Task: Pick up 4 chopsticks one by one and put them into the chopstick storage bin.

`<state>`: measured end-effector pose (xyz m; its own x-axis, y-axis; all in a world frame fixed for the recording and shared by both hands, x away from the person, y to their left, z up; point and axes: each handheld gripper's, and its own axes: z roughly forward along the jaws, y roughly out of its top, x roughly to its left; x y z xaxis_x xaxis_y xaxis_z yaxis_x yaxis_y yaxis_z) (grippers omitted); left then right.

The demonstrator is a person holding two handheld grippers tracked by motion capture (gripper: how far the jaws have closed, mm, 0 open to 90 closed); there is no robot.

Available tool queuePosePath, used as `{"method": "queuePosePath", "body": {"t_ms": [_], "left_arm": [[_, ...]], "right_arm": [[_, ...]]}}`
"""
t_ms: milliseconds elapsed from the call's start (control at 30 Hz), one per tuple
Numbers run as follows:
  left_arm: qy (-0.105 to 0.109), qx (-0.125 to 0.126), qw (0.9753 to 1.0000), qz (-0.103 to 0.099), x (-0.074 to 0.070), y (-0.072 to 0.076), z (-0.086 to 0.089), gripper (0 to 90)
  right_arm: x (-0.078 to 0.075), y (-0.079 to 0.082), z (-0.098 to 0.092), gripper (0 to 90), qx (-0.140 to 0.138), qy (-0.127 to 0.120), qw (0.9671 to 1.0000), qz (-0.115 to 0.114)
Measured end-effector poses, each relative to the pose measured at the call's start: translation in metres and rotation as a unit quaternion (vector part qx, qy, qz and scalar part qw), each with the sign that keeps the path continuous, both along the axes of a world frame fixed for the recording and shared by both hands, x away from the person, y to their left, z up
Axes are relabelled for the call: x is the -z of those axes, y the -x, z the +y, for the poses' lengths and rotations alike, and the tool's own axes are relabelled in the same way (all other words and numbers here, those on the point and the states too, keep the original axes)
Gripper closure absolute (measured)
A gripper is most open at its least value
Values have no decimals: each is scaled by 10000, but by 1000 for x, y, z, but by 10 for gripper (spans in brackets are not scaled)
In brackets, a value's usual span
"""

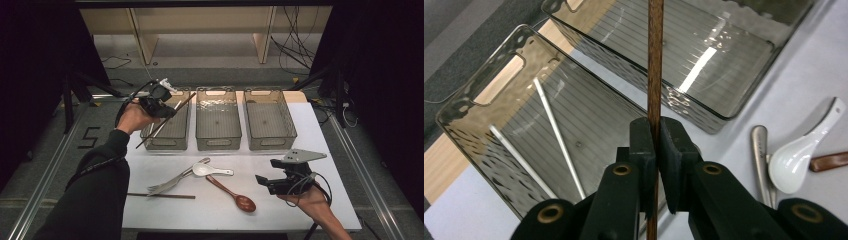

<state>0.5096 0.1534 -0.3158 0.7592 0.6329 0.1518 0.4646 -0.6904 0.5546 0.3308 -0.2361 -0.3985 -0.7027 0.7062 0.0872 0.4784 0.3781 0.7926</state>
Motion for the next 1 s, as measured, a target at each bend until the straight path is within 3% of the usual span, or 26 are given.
{"method": "queuePosePath", "body": {"t_ms": [333, 600, 1000], "left_arm": [[50, -82, 9999, -125, -3, -23, -2, 844], [319, -285, 9989, -208, -3, -40, 7, 844], [581, -632, 9960, -255, 14, -53, 17, 844]], "right_arm": [[0, 0, 0, 246, -31, 12, 10000, 0], [0, 0, 1, 246, -36, 2, 10000, 25], [1, 0, 1, 247, -53, 4, 10000, 25]]}}
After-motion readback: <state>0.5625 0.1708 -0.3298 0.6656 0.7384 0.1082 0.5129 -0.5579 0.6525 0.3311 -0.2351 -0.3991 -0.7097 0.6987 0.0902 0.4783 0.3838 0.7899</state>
